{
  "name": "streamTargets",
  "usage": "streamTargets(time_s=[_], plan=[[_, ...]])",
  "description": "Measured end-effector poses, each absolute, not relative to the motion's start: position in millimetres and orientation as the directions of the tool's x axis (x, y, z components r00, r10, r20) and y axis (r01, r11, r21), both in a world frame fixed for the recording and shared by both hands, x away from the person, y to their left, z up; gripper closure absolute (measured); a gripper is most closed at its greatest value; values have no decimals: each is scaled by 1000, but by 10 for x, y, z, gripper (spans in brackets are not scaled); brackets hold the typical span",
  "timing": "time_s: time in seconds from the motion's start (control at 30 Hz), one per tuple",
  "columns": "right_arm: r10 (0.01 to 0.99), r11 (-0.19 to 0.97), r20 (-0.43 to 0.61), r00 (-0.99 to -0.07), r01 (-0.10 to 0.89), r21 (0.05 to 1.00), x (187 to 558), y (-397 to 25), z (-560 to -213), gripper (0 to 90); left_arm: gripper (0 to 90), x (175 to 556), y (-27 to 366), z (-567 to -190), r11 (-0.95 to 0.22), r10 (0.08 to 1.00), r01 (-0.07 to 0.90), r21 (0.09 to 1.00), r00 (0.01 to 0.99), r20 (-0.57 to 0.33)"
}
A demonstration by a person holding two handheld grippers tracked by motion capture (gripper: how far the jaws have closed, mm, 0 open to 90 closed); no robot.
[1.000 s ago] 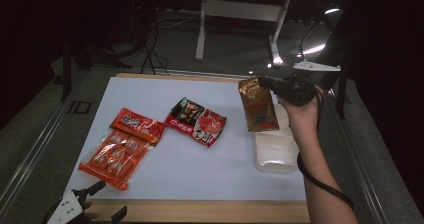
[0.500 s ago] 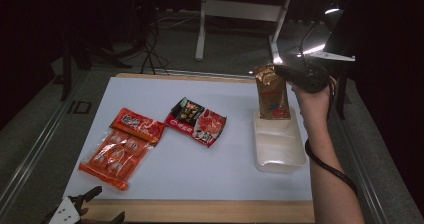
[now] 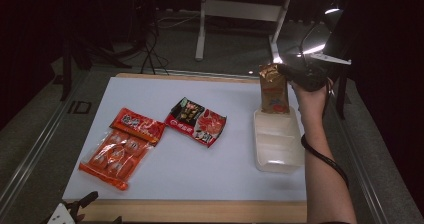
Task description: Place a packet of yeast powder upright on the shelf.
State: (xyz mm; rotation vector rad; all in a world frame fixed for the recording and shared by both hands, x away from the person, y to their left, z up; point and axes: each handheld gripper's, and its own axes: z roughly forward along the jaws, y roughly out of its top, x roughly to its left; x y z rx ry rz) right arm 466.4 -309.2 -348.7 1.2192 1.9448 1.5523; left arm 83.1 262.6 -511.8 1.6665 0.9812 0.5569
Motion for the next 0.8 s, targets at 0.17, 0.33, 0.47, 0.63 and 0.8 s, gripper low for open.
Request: streamTargets(time_s=[0.17, 0.33, 0.47, 0.63, 0.8], plan=[[803, 28, 215, -555, 396, 918, 4756, -3086, -3617, 880, 3, 782, 2652, -5119, -81, 837, 328, 941, 535, -115], [786, 25, 241, -569, 419, 908, 4801, -3066, -3739, 881, 3, 768, 2677, -5121, -68, 840, 330, 942, 528, -125], [782, 25, 254, -570, 436, 900, 4780, -3071, -3836, 880, 3, 775, 2670, -5120, -65, 834, 325, 944, 536, -127], [771, 12, 285, -570, 461, 887, 4735, -3141, -3981, 875, 3, 786, 2656, -5108, -67, 821, 307, 949, 558, -122], [795, 28, 278, -540, 490, 871, 4692, -3203, -4110, 861, 3, 821, 2659, -5110, -54, 814, 308, 950, 565, -137]])
